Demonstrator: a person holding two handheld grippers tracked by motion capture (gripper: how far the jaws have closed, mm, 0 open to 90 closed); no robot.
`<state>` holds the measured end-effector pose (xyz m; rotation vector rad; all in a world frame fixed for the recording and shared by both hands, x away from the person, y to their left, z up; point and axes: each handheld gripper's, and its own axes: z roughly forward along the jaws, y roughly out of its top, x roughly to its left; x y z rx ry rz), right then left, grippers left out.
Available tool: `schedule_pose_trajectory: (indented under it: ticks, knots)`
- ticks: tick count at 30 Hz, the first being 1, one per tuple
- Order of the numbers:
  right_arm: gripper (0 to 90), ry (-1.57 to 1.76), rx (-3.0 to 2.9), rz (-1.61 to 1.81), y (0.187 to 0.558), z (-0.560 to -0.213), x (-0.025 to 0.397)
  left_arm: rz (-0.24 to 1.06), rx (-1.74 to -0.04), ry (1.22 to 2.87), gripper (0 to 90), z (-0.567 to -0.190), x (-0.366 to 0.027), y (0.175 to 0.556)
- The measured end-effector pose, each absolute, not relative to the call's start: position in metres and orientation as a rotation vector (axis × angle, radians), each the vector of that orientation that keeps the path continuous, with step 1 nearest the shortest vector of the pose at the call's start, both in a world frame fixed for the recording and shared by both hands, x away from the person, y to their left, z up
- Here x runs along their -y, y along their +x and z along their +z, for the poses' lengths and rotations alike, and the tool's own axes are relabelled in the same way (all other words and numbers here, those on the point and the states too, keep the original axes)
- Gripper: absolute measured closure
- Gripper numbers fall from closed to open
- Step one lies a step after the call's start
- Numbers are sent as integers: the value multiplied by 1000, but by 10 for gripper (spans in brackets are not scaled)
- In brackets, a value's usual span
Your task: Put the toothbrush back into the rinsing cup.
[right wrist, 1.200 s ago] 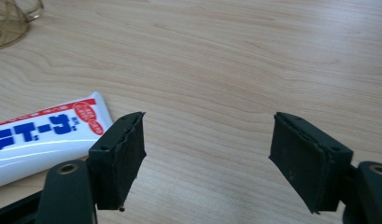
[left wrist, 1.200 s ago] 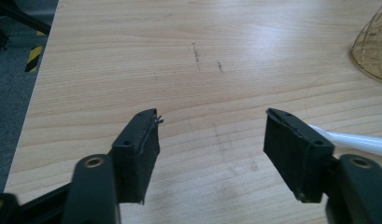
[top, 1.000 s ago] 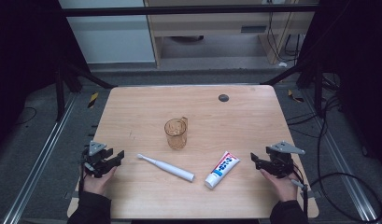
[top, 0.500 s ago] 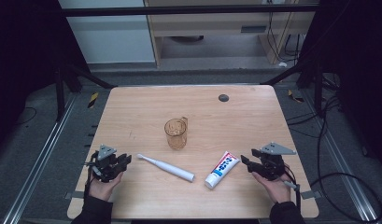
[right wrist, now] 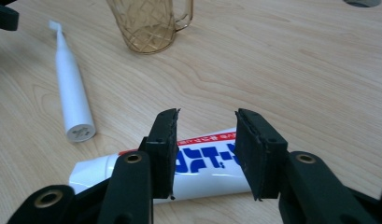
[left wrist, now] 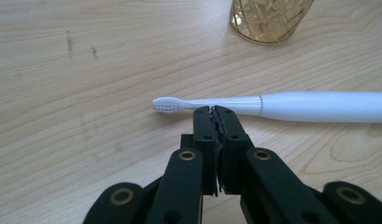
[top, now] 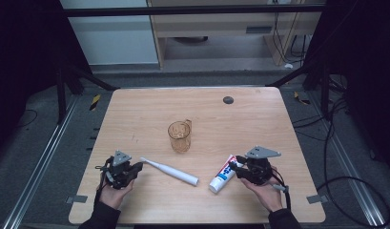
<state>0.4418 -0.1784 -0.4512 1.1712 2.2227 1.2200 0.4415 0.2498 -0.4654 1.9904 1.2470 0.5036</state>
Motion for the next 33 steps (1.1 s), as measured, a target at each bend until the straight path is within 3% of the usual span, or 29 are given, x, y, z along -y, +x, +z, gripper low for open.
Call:
schedule_pose_trajectory:
  ticks: [17,33]
  knots:
    - [730,1087,-2323,1207,449,-458,119,477,-1194,2079,894,-476,-222,449]
    - [798,1047,-2446,1111,454,-479,71,462,-1173,2123,895,-482,-211,453]
